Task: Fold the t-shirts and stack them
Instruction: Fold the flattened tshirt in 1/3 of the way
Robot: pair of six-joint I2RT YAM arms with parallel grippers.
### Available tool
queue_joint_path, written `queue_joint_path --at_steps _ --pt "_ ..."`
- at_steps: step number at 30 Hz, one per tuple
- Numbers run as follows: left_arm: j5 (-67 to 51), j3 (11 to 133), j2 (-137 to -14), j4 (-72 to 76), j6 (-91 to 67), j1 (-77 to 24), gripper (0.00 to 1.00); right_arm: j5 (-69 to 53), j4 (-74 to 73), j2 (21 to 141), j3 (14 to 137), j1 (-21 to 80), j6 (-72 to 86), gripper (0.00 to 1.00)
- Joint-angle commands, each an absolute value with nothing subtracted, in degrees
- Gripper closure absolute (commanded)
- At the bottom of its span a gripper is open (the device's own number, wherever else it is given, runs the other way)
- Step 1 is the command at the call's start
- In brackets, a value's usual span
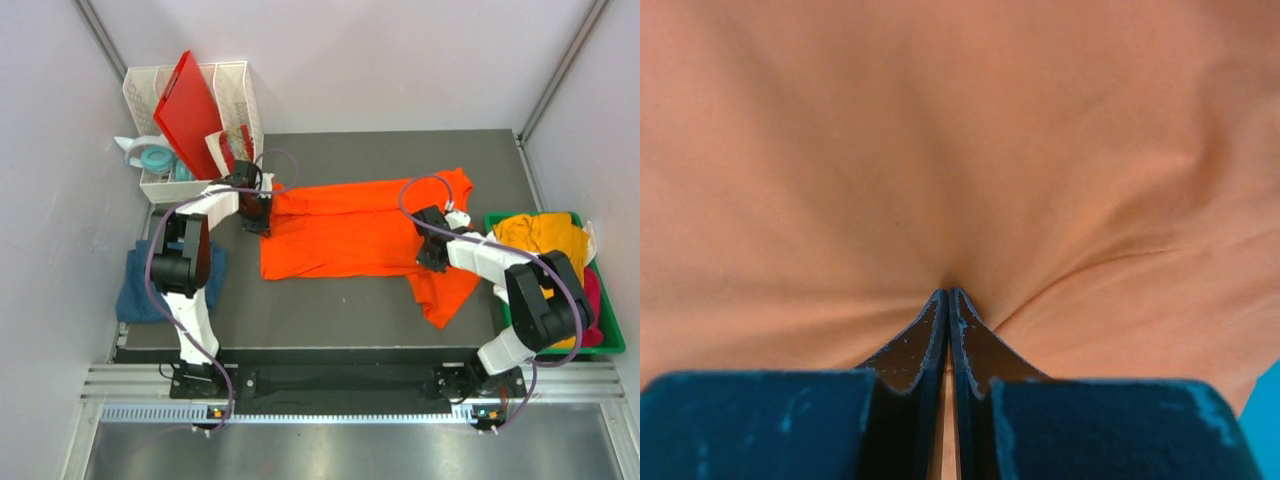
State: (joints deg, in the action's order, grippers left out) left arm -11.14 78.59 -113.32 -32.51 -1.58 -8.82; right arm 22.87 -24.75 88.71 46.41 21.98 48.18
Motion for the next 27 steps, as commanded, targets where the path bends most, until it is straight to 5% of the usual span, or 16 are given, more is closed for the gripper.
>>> queue_joint_path --at_steps 1,5,8,12,27 --pt "-3.2 77.3 -118.0 -37.0 1.8 -5.5 1.0 24.0 -37.3 88.0 40.5 20.2 48.2 0.98" --pt "-11.3 76.6 -115.3 -36.9 3.5 -5.4 1.0 23.5 -33.9 85.1 40.6 21.6 44.9 0.97" --pt "-19.3 74.3 -108.0 -34.1 3.6 -5.4 0.96 25.4 -32.5 79.3 44.2 24.5 43.1 0.81" --pt "-22.9 71.4 -95.2 -30.3 2.5 -5.6 0.74 25.7 -33.0 74.3 49.4 25.3 41.4 0.52" --pt "-16.9 56.2 -78.4 -35.5 2.5 -12.4 0.69 28.4 -36.4 65.1 42.4 30.7 46.1 0.49"
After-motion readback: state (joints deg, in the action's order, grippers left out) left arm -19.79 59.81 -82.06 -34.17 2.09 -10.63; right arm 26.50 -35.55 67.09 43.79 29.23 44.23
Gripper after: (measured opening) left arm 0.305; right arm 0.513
